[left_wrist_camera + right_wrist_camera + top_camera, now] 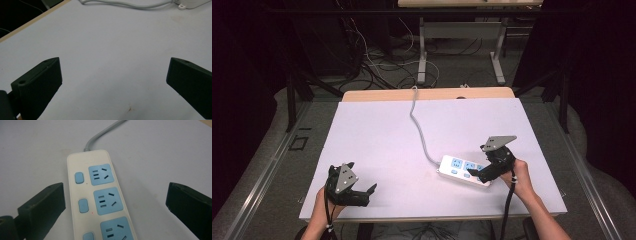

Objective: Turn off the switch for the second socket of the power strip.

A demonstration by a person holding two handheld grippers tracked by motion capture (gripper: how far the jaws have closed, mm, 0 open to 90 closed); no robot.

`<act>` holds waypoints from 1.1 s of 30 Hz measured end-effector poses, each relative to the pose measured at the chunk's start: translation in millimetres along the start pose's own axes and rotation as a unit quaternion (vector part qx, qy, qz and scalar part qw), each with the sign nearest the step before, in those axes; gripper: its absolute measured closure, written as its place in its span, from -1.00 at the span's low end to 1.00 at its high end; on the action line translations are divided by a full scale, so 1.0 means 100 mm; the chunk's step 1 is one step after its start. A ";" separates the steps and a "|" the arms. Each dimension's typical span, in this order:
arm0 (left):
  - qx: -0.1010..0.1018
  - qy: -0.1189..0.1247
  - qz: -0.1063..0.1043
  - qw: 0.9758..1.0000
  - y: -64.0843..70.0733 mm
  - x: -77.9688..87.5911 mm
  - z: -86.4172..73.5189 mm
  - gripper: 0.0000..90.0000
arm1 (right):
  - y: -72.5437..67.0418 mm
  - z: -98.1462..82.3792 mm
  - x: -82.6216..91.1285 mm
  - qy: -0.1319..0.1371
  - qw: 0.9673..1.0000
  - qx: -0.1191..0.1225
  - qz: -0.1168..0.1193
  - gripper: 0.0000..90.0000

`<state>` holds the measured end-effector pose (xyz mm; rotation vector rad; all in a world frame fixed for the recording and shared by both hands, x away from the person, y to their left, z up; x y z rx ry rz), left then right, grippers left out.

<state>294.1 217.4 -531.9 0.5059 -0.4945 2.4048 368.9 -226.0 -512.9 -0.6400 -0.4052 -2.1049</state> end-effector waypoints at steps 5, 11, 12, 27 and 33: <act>-0.001 -0.007 0.001 1.000 0.00 -0.01 0.00 -1.00 | 0.03 0.02 -0.06 0.000 1.000 -0.005 0.001 -0.96; 0.000 -0.006 0.001 1.000 0.00 -0.01 0.00 -1.00 | 0.05 0.04 -0.10 -0.006 1.000 -0.002 0.011 -0.96; -0.001 -0.007 0.001 1.000 0.00 -0.01 0.00 -1.00 | 0.05 0.05 -0.14 0.002 1.000 0.000 0.006 -0.96; 0.001 -0.007 0.004 1.000 0.01 -0.01 0.00 -1.00 | 0.01 0.12 -0.27 -0.017 1.000 0.003 0.023 -1.00; -0.001 -0.006 0.003 1.000 0.01 -0.02 0.00 -1.00 | 0.01 0.11 -0.31 -0.021 0.999 0.001 0.034 -1.00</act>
Point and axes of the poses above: each handheld gripper's, and its own axes: x roughly backward along the jaws, z roughly out of its top, y roughly to its right, the point moved 2 cm from there along -x, roughly forward along the jaws, and after that the axes turned 7 degrees about y, right-handed, at the moved point
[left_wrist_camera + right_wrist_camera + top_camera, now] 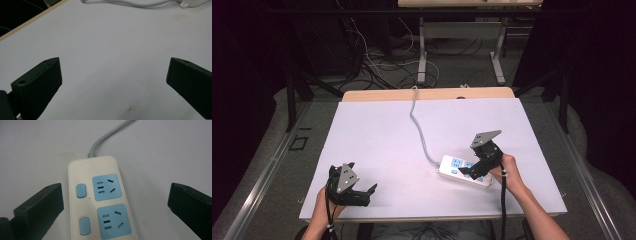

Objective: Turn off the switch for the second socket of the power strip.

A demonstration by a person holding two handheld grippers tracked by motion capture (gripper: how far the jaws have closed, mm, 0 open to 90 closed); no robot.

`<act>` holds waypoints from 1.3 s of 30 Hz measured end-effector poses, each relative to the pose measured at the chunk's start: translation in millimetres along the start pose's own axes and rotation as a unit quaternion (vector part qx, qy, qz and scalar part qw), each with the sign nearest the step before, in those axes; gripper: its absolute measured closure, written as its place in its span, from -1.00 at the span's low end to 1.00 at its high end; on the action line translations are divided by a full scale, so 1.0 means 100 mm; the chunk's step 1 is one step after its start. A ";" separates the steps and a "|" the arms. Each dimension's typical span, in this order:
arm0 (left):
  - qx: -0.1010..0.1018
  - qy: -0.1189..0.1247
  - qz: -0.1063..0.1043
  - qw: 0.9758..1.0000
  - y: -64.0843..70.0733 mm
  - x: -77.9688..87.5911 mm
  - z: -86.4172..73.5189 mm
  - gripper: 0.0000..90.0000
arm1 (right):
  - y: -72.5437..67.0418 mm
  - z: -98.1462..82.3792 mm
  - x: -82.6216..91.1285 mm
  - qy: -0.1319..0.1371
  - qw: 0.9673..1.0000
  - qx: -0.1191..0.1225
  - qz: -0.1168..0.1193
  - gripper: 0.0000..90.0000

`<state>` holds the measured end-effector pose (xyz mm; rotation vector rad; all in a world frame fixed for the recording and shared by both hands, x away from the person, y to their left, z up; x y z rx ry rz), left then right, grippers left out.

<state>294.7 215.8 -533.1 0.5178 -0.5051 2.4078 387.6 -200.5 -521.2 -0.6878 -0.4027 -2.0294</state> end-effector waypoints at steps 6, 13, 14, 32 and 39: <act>-0.003 0.001 0.003 1.000 0.00 0.00 0.00 -1.00 | -0.01 0.00 0.00 0.003 1.000 0.012 0.003 -1.00; -0.004 0.002 0.004 1.000 0.00 0.00 0.00 -1.00 | -0.04 -0.01 -0.02 0.007 1.000 0.012 0.002 -0.98; -0.004 0.001 0.001 1.000 0.00 0.00 0.00 -1.00 | -0.04 -0.01 -0.02 0.007 1.000 0.012 0.002 -0.98; -0.005 0.000 0.002 1.000 0.01 0.01 0.00 -1.00 | -0.02 -0.07 0.04 0.026 1.000 0.000 -0.012 0.20; -0.007 -0.001 0.002 1.000 0.01 0.01 0.00 -1.00 | -0.04 -0.10 0.03 0.028 1.000 0.009 -0.001 0.89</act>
Point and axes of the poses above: each handheld gripper's, and its own axes: x roughly backward along the jaws, z roughly out of its top, y roughly to its right, the point moved 2 cm from there along -x, roughly forward along the jaws, and after that the axes turned 7 degrees about y, right-handed, at the moved point
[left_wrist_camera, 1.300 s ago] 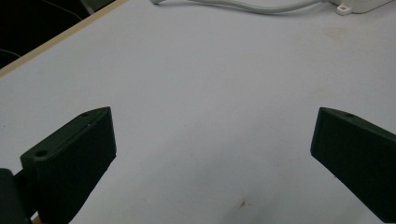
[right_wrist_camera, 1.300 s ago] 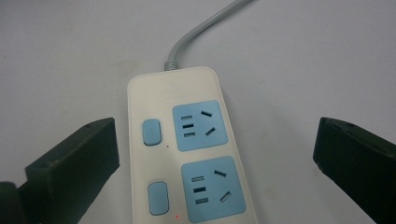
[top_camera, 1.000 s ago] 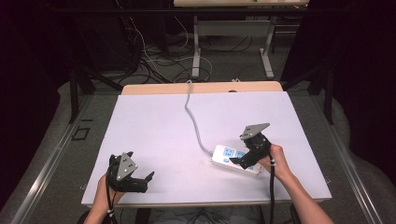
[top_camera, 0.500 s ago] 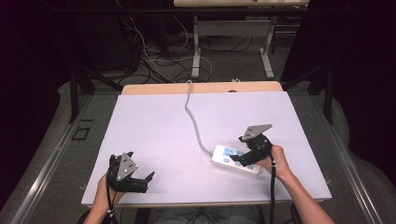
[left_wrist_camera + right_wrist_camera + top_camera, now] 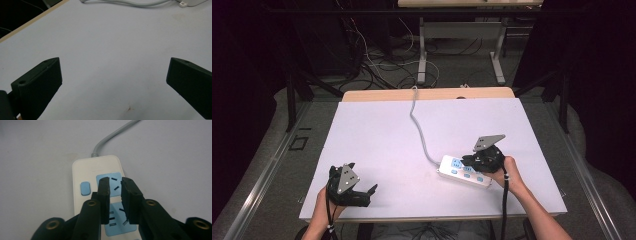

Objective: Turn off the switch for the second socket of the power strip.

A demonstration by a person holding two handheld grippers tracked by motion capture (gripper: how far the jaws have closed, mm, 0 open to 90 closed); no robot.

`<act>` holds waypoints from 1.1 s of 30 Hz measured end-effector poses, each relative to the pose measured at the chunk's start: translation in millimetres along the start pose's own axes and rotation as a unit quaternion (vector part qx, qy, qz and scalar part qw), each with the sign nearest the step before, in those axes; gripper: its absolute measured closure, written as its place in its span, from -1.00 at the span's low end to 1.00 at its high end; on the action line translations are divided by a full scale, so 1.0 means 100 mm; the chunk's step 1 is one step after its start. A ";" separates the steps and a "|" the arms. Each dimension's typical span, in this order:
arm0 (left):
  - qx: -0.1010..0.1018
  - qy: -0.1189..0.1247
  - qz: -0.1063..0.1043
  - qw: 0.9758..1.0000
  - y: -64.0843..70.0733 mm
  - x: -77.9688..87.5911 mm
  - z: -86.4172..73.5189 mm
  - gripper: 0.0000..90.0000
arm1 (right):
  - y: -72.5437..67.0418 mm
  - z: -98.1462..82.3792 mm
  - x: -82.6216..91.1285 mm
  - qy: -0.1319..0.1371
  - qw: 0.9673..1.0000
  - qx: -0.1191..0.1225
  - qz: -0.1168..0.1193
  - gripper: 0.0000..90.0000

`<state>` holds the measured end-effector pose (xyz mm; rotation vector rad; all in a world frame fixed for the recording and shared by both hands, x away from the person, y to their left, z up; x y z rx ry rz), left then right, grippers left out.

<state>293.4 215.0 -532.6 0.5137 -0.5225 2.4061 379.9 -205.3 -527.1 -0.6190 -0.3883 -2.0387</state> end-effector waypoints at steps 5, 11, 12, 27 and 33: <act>-0.001 0.000 0.000 1.000 0.00 0.00 0.00 -1.00 | -0.05 0.01 0.01 -0.001 1.000 0.003 0.004 1.00; 0.002 0.000 0.000 1.000 0.00 0.00 0.00 -1.00 | -0.11 0.02 0.03 -0.013 1.000 0.019 0.014 1.00; 0.002 0.000 0.000 1.000 0.00 0.00 0.00 -1.00 | -0.12 0.01 0.03 -0.019 1.000 0.019 0.014 1.00; 0.000 -0.003 0.000 1.000 0.01 0.00 0.00 -1.00 | -0.21 -0.05 0.02 -0.046 0.998 0.026 0.024 1.00; -0.002 -0.003 -0.001 1.000 0.01 -0.01 0.00 -1.00 | -0.23 -0.08 0.01 -0.054 0.998 0.033 0.029 1.00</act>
Point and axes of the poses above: each handheld gripper's, and its own axes: x roughly backward along the jaws, z roughly out of its top, y roughly to its right, the point moved 2 cm from there along -x, roughly forward along the jaws, and after that the axes turned 7 degrees about y, right-handed, at the moved point
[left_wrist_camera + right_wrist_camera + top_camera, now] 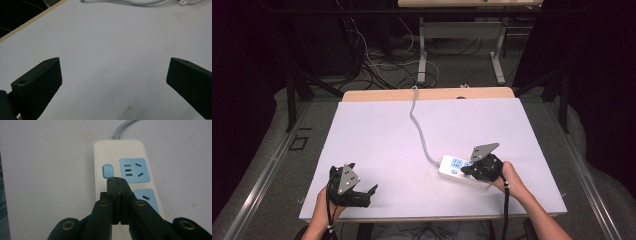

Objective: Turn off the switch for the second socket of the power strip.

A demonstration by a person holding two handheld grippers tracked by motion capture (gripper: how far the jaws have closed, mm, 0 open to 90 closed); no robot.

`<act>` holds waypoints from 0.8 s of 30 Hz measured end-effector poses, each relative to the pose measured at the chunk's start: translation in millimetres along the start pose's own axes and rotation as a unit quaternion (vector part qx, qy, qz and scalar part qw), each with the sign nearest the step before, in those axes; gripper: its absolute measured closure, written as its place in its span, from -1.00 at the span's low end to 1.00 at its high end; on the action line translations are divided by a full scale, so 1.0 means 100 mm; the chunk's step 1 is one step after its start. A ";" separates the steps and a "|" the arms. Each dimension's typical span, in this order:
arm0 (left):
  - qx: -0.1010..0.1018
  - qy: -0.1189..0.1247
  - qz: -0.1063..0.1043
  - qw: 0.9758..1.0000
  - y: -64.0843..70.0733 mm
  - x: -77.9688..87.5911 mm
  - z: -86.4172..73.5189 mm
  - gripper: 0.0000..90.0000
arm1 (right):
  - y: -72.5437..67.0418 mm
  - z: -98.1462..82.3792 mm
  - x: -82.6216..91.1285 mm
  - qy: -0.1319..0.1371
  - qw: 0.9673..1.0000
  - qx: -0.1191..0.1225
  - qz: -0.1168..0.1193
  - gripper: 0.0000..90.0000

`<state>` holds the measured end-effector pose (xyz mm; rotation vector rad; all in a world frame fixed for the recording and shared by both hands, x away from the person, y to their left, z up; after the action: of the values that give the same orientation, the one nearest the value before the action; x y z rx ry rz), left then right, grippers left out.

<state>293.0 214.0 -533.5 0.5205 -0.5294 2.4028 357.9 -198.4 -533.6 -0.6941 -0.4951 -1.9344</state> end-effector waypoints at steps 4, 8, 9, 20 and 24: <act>0.000 0.001 0.001 1.000 0.00 0.00 0.00 -1.00 | 0.00 -0.01 0.00 -0.007 1.000 0.001 0.000 1.00; 0.002 0.002 0.002 1.000 0.00 0.00 0.00 -1.00 | 0.00 -0.03 0.01 -0.010 1.000 -0.007 -0.003 1.00; 0.002 0.003 0.002 1.000 0.00 0.00 0.00 -1.00 | 0.01 -0.03 0.01 -0.010 1.000 -0.008 -0.007 1.00; 0.001 -0.001 0.001 1.000 0.01 0.00 0.00 -1.00 | 0.02 -0.03 -0.02 -0.023 0.999 -0.027 -0.007 1.00; 0.000 0.002 0.000 1.000 0.01 0.00 0.00 -1.00 | 0.01 -0.03 -0.02 -0.025 0.999 -0.027 -0.011 1.00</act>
<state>292.5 213.6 -533.9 0.5151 -0.5265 2.4039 358.7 -199.7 -536.9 -0.7752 -0.4842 -1.9607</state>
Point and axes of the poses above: each handheld gripper's, and its own axes: x roughly backward along the jaws, z roughly out of its top, y roughly to its right, the point moved 2 cm from there along -x, roughly forward along the jaws, and after that the axes turned 7 degrees about y, right-handed, at the moved point
